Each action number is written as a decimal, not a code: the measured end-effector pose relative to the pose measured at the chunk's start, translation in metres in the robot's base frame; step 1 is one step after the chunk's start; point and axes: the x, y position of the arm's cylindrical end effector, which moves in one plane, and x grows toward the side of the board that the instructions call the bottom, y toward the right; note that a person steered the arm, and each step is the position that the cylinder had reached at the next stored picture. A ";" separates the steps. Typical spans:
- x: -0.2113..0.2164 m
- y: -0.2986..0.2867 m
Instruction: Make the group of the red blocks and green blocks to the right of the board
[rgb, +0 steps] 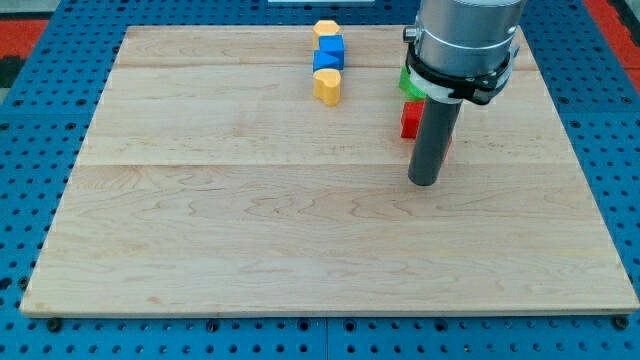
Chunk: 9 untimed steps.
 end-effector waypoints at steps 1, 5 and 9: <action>0.000 -0.009; -0.014 -0.010; -0.102 -0.027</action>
